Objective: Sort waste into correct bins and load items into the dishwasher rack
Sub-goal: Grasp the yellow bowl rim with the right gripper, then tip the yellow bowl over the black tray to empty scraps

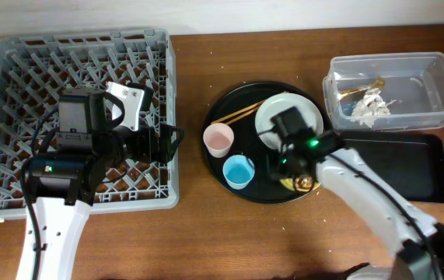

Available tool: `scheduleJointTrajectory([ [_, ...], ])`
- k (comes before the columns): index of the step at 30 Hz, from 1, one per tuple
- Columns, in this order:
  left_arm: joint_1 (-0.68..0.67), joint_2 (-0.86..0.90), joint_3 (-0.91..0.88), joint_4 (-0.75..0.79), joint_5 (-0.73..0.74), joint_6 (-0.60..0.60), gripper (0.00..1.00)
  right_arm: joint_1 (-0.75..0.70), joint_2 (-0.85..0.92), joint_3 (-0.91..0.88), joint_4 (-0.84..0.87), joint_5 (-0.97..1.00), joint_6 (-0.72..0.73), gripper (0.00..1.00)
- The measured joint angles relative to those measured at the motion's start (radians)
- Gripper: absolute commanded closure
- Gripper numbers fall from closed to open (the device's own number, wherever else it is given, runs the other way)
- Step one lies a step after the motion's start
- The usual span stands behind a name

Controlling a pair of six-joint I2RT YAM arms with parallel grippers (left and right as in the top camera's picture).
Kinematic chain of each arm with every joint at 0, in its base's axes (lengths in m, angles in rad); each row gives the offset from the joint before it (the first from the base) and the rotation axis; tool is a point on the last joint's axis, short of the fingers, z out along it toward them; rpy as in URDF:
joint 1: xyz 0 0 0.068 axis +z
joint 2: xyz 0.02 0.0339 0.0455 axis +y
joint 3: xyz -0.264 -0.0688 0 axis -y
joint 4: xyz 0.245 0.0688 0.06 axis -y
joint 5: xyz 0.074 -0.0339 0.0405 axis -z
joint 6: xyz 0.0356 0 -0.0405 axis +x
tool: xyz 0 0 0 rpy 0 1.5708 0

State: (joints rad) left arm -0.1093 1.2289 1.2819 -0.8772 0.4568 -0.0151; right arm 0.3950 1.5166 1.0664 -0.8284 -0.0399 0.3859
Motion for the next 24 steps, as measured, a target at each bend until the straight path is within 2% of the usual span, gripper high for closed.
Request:
scheduleJointTrajectory([
  [4,0.000,0.000,0.000,0.000,0.000,0.000,0.01,-0.174,-0.080,0.079,-0.031,-0.123,0.008,0.96],
  [7,0.000,0.000,0.000,0.000,0.000,0.000,0.01,-0.393,-0.087,0.080,-0.050,-0.234,-0.006,0.96],
  [11,0.000,0.000,0.000,-0.001,0.000,0.000,0.01,-0.677,-0.073,0.077,-0.045,-0.440,-0.103,0.96],
  [14,0.000,0.000,0.000,-0.001,0.000,0.000,0.01,-0.843,-0.022,0.024,0.052,-0.607,-0.188,0.96],
  [17,0.000,0.000,0.000,-0.001,0.000,0.000,0.01,-0.960,0.062,-0.044,0.163,-0.824,-0.263,0.96],
  [24,0.000,0.000,0.000,-0.001,0.000,0.000,0.01,-1.110,0.137,-0.109,0.180,-1.126,-0.441,0.96],
])
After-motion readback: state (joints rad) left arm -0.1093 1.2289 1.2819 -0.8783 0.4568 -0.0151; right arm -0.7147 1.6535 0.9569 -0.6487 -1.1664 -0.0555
